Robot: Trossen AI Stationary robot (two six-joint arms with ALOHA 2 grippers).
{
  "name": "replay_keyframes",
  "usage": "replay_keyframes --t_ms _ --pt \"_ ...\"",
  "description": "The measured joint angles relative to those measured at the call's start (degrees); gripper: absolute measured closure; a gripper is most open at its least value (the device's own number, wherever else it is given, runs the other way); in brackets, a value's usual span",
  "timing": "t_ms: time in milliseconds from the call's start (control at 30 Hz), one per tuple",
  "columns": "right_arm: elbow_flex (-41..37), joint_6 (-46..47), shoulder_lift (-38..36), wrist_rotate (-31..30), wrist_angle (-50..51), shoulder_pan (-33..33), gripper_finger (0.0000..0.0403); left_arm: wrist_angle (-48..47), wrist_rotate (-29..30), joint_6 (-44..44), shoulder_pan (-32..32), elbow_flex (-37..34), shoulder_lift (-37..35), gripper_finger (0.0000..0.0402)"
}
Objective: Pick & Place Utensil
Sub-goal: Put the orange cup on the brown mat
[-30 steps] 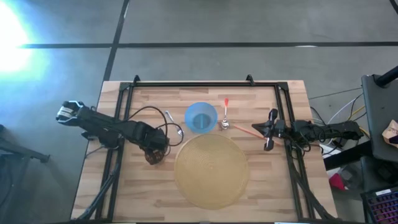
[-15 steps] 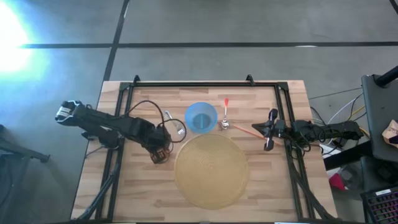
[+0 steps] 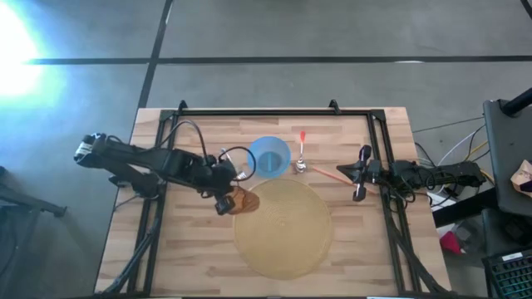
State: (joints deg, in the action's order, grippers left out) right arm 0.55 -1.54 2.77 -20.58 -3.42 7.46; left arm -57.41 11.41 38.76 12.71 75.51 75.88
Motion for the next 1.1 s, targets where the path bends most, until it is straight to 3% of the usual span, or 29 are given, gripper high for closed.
replay_keyframes --t_ms 367,667,1100 --pt "0.01 0.0 0.02 0.0 0.02 0.0 0.0394 -0.03 -1.8 1.41 -1.32 0.02 0.9 0.0395" --pt "0.0 0.0 0.02 0.0 0.01 0.0 0.0394 -0.09 -9.07 0.62 -4.37 0.7 6.46 0.0394" --pt "0.01 0.0 0.02 0.0 0.01 0.0 0.0394 -1.79 -13.53 -0.5 -5.22 2.79 15.33 0.0394"
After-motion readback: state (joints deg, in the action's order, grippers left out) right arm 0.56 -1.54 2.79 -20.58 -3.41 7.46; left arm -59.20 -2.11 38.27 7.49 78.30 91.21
